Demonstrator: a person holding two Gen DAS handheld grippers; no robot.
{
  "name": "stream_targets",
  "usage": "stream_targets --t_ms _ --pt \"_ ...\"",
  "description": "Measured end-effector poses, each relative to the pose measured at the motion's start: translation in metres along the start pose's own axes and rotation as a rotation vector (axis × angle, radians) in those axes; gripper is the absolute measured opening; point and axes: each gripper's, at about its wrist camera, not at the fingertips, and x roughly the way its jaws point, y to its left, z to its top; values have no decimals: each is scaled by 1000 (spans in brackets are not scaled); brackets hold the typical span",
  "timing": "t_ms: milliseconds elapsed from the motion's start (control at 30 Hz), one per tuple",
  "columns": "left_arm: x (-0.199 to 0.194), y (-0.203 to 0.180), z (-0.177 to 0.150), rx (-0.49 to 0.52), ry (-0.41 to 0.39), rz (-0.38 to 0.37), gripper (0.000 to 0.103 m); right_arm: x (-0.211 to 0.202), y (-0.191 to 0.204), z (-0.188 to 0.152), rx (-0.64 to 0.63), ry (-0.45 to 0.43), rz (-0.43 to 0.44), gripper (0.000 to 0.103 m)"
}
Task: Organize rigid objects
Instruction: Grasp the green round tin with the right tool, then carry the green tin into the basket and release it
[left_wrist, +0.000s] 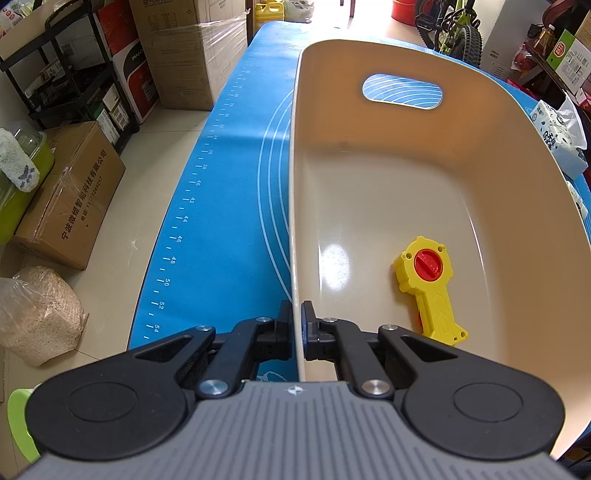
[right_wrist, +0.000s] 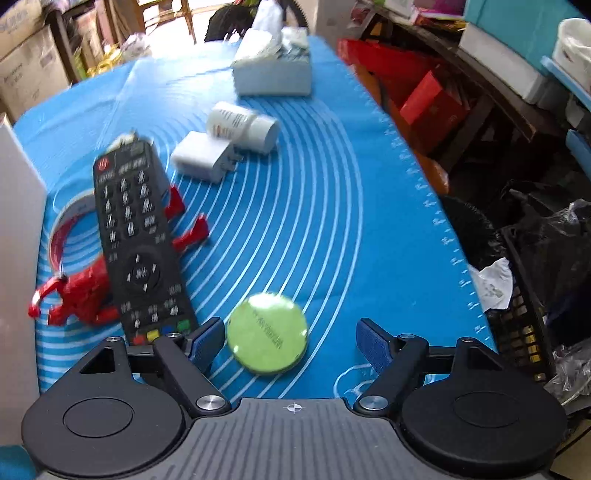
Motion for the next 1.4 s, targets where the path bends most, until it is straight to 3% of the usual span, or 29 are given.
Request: stream_targets --t_ms 133,267,333,467,867,1167,1400 --pt "0 0 0 0 0 0 8 2 0 0 -4 -1 7 76" --pt "0 0 0 2 0 2 8 2 2 1 -6 -7 41 58" --pt "0 1 0 1 0 1 8 1 2 1 -6 -7 52 54" --pt "0 1 0 1 0 1 8 -3 0 2 11 -22 51 54" --pt "0 1 -1 0 0 2 8 -64 5 11 51 -274 55 54" --pt "0 1 0 -6 3 2 8 -110 47 16 -52 -453 105 54" --pt "0 0 0 -2 2 8 8 -128 98 24 -163 -516 196 54"
